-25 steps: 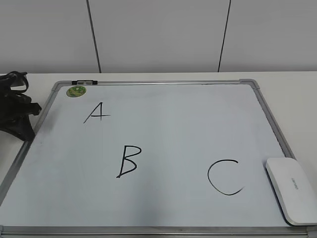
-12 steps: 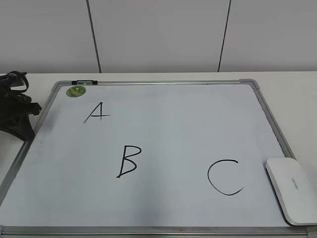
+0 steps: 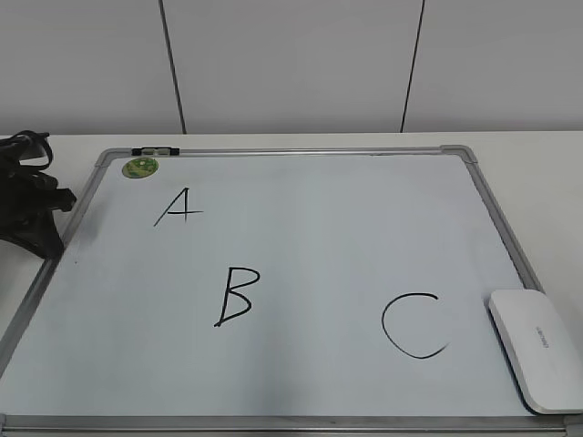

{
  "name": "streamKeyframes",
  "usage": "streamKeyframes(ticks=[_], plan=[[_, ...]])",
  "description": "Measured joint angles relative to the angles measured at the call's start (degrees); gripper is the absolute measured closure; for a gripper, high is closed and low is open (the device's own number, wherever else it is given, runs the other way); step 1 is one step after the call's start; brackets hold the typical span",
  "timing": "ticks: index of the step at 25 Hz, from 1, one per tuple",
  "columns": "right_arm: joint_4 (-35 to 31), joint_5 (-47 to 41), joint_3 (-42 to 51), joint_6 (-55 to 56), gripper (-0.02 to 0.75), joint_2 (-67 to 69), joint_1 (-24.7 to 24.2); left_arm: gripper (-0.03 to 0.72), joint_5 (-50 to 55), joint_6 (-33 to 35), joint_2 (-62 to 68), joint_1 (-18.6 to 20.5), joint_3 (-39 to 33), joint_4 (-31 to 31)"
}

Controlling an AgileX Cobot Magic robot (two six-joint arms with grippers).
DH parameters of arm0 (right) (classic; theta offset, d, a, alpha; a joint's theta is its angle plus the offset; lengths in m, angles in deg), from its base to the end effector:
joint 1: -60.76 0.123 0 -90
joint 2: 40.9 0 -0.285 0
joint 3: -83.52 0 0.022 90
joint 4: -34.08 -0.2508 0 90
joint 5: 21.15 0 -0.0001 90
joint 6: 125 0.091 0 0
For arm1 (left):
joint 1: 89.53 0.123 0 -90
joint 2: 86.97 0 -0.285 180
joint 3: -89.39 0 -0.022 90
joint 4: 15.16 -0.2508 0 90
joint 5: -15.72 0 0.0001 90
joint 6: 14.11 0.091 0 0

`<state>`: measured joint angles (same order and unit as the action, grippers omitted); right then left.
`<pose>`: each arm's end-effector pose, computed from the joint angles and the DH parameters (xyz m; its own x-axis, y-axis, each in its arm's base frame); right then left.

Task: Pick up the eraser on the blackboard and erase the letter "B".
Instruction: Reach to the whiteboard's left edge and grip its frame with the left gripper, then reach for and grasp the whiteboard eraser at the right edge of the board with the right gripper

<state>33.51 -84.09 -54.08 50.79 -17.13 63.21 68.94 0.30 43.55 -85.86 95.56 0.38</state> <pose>0.0302 0.0021 0.3018 -0.6253 -0.0957 -0.7745 -0.0929 0.9945 -0.0479 0.4103 0.0067 0.1276 -0.9967 0.0206 -0.0786 0.0367 0.9774 -0.2082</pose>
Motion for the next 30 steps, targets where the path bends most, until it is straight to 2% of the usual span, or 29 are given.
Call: streamKeyframes(ticks=[9,18,30], plan=[[-0.2,4.2,-1.2,-0.1,0.151,20.6,0.0,0.675,0.1,0.0,0.0,0.0,0.1,0.1],[-6.7,6.0,-1.3,-3.9,0.151,33.8,-0.3,0.675,0.2,0.0,0.0,0.0,0.1,0.1],[-7.0,14.6,-1.3,-3.5,0.151,46.7,1.5,0.675,0.2,0.0,0.0,0.0,0.1,0.1]])
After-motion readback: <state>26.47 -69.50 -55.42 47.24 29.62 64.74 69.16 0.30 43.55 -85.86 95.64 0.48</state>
